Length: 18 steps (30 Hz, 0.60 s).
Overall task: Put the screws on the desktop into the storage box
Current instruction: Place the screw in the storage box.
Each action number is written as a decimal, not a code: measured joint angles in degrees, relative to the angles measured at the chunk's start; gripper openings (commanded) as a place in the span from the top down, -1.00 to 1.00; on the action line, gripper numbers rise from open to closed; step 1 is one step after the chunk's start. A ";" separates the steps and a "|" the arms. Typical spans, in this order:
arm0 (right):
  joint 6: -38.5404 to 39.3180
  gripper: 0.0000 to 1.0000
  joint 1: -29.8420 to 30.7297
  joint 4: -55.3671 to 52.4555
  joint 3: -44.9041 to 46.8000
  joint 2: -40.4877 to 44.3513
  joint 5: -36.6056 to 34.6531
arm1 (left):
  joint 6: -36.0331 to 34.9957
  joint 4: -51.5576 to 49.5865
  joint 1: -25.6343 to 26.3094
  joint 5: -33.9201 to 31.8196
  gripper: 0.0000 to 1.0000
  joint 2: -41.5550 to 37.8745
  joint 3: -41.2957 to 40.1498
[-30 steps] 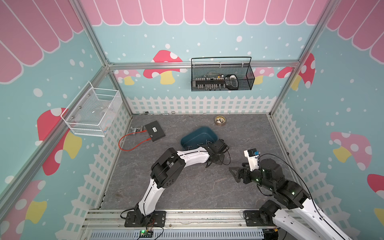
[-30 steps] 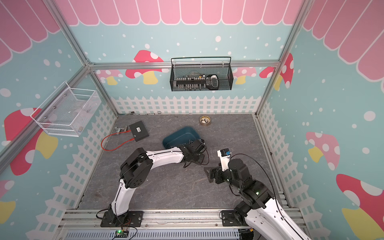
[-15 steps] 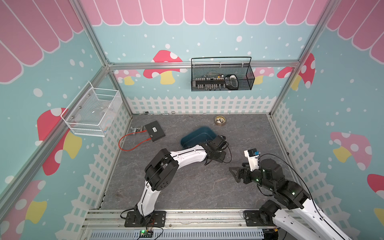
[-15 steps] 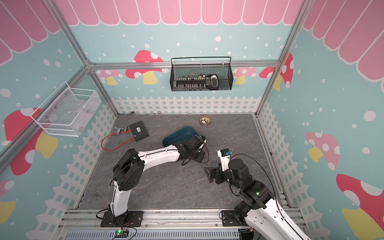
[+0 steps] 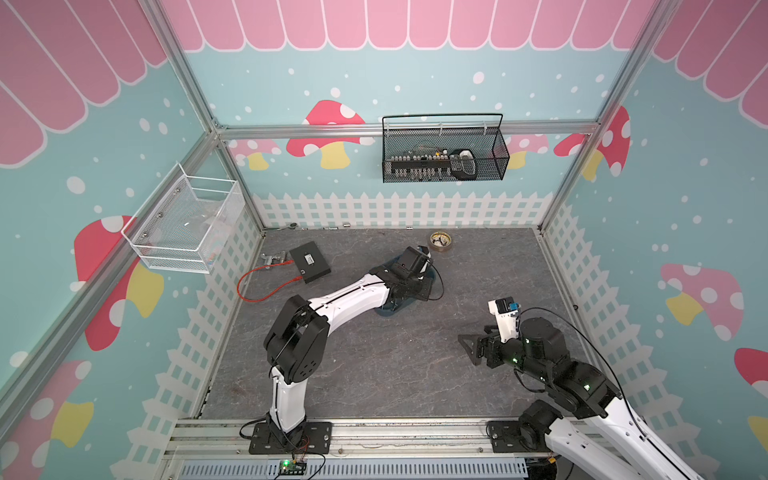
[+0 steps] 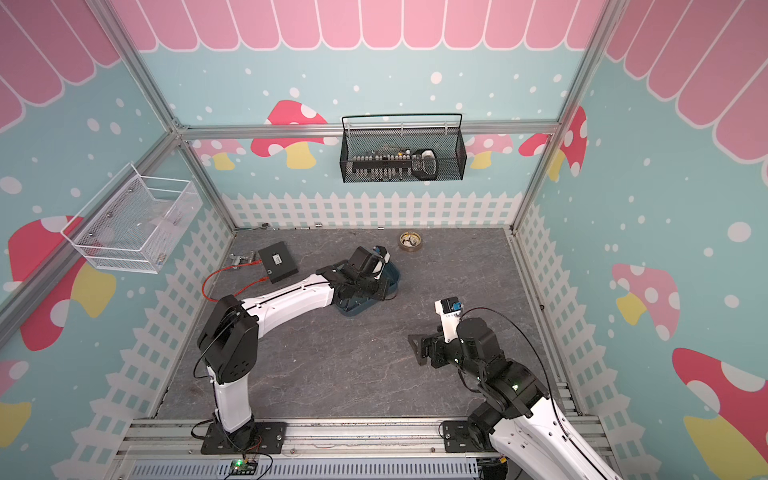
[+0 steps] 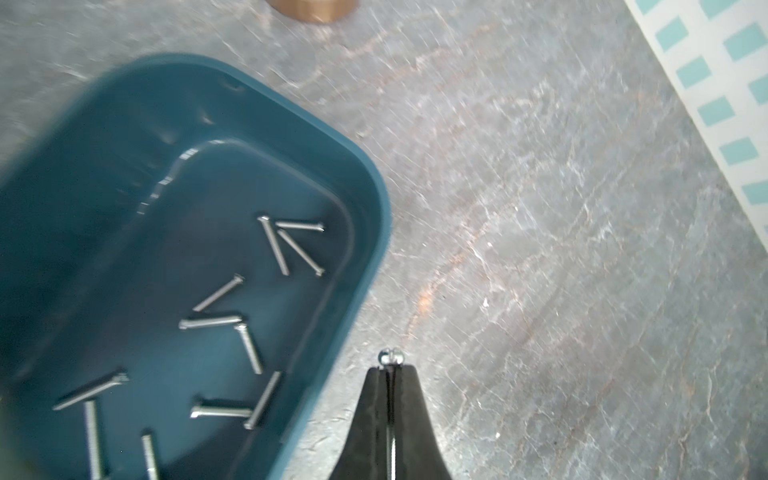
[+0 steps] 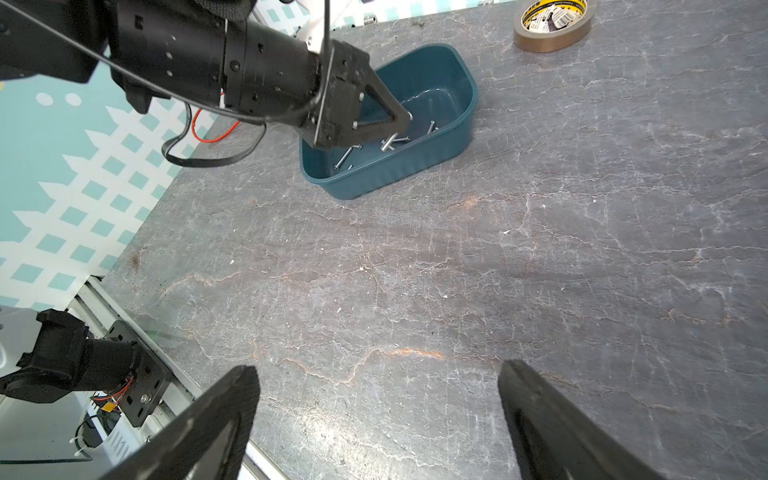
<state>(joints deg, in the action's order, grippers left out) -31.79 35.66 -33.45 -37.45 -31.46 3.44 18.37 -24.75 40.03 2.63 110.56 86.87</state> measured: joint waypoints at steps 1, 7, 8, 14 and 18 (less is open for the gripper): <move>0.00 -0.92 0.00 0.00 0.00 0.00 0.00 | -0.11 -0.02 -0.79 0.20 1.00 -0.02 0.00; 0.00 -0.92 0.00 0.00 0.00 -0.02 0.00 | -0.98 -0.07 -4.50 0.90 1.00 -0.02 0.00; 0.00 -0.92 0.00 0.00 0.00 -0.02 0.00 | -1.05 -0.07 -4.96 0.96 0.98 -0.02 0.00; 0.00 -0.92 0.00 0.00 0.00 -0.17 0.00 | -1.53 -0.02 -5.86 1.46 0.48 -0.02 0.00; 0.02 -0.93 0.00 0.02 0.00 -0.22 0.00 | -1.86 -0.04 -6.01 2.12 0.06 -0.02 0.00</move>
<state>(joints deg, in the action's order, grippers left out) -31.77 35.66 -33.43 -37.45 -31.68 3.44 16.51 -24.80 34.02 4.75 110.54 86.87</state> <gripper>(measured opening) 0.963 0.397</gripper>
